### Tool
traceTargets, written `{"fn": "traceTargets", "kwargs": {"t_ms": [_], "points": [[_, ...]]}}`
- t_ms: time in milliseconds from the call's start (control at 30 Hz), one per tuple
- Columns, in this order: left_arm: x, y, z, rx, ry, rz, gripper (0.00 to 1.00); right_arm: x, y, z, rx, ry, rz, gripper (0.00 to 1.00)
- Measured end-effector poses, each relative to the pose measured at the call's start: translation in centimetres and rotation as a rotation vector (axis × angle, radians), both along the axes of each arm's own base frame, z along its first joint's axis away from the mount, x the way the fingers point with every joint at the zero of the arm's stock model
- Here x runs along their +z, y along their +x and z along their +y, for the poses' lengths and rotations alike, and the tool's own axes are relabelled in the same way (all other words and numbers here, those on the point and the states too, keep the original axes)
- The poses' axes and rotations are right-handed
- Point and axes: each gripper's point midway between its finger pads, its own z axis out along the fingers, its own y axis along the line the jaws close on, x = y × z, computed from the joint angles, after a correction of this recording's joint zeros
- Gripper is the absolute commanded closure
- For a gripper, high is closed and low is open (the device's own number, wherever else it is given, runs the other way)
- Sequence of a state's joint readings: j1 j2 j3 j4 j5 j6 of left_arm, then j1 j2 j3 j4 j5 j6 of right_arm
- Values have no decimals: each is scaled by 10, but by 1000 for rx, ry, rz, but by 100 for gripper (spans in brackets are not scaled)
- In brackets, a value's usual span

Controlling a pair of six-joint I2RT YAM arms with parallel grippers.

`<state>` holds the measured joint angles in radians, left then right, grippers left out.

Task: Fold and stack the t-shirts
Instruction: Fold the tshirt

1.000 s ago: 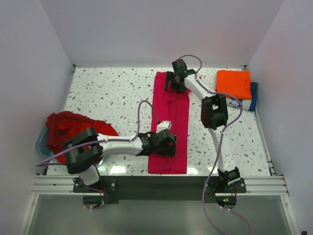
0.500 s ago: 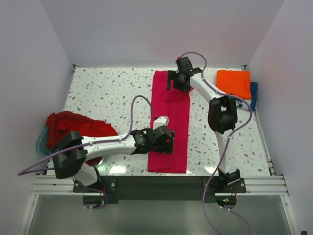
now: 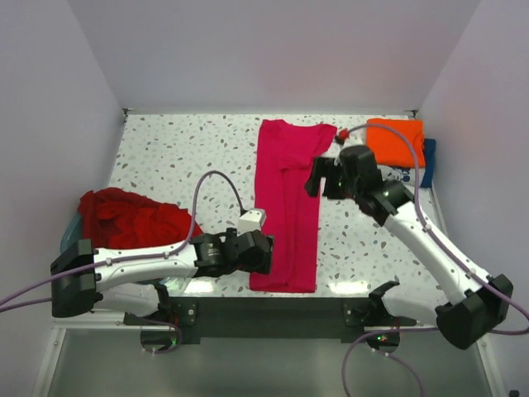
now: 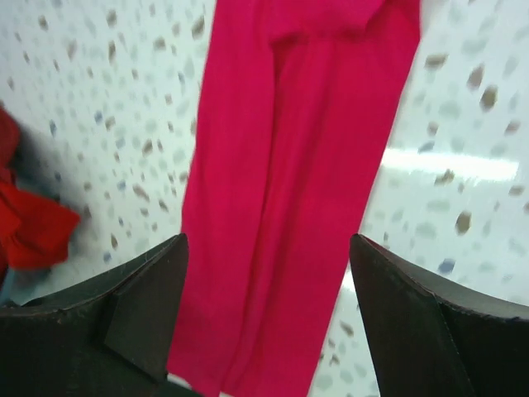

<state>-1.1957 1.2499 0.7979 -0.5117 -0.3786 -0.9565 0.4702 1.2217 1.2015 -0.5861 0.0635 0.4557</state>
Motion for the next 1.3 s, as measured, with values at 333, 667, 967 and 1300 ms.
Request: {"fn": "traceTargets", "kwargs": {"t_ms": [333,667,967,1300], "points": [[-12,-43,-15,-101,35,6,18,-133,-133,8,67,-106,311,25],[-17,-68,-45,-148,66,-15,20,-160,-165,25,89,-149,361,24],[-32,-56,-62,-118,138,-65,32,-176,-174,12,49,-152,381,24],[-43,-50,-62,-108,188,-92,55,-176,-178,7,34,-123,376,24]]}}
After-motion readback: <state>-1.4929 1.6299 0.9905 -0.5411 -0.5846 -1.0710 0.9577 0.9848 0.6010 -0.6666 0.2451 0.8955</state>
